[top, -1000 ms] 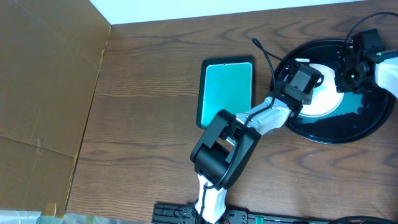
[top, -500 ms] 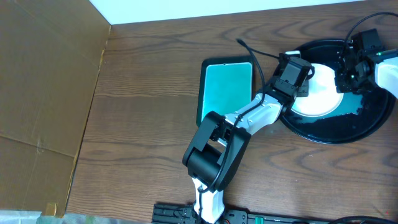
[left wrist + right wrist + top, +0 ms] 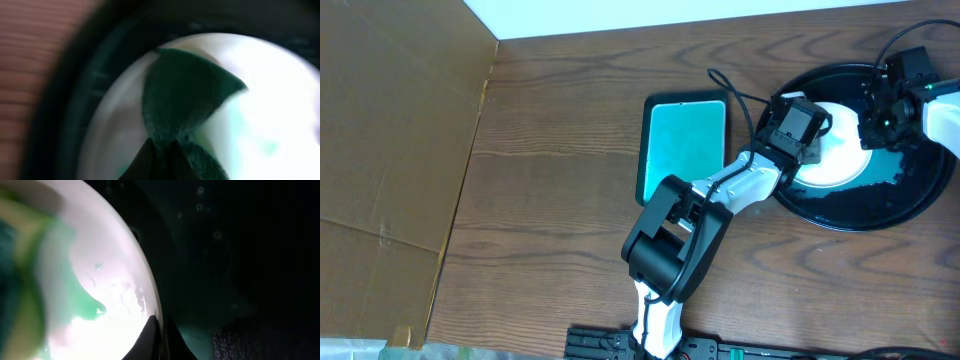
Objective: Clean dirty plates on tray and stack at the side
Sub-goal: 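Scrub the plate held by the right gripper with the left sponge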
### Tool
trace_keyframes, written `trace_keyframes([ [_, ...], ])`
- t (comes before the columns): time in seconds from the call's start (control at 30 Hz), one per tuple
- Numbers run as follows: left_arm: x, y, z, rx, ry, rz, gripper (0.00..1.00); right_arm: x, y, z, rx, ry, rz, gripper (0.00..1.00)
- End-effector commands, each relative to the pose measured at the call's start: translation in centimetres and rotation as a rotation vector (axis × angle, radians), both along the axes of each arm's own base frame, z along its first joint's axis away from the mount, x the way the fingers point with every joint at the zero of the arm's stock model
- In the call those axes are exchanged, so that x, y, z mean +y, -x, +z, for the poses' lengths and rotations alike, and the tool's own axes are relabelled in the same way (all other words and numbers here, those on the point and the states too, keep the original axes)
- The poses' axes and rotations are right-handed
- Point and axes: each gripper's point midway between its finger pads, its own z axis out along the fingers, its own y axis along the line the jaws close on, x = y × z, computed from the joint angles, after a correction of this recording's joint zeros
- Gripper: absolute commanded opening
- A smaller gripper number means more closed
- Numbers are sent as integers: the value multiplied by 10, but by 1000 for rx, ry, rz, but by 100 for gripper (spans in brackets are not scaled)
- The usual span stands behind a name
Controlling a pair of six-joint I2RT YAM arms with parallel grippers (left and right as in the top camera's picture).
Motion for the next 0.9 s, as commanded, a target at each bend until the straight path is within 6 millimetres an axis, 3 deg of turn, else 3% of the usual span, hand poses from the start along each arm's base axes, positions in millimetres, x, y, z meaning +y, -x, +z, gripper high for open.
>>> trace_keyframes([
  [0.0, 85, -11, -8, -61, -415, 116, 7, -4, 5, -13, 29, 42, -5, 1],
  [0.13, 106, -17, 8, -106, -516, 159, 7, -5, 5, -13, 30, 42, -5, 1],
  [0.23, 102, -24, 27, -155, -484, 172, 7, -5, 5, -13, 29, 42, -5, 1],
  [0.3, 89, -27, 36, -172, -411, 139, 7, -5, 5, -13, 30, 42, -5, 1],
  [0.4, 43, -26, 44, -157, -184, -16, 8, -5, 5, -13, 30, 42, -5, 1],
  [0.5, -15, -11, 48, -91, 111, -204, 7, -4, 5, -13, 29, 42, -5, 1],
  [0.6, -51, 7, 51, -19, 299, -311, 7, -4, 5, -13, 29, 42, -5, 1],
  [0.77, -61, 16, 36, 22, 304, -328, 7, -4, 4, -13, 26, 41, -5, 1],
  [0.87, -55, 14, 16, 45, 267, -304, 7, -4, 4, -13, 26, 41, -5, 1],
])
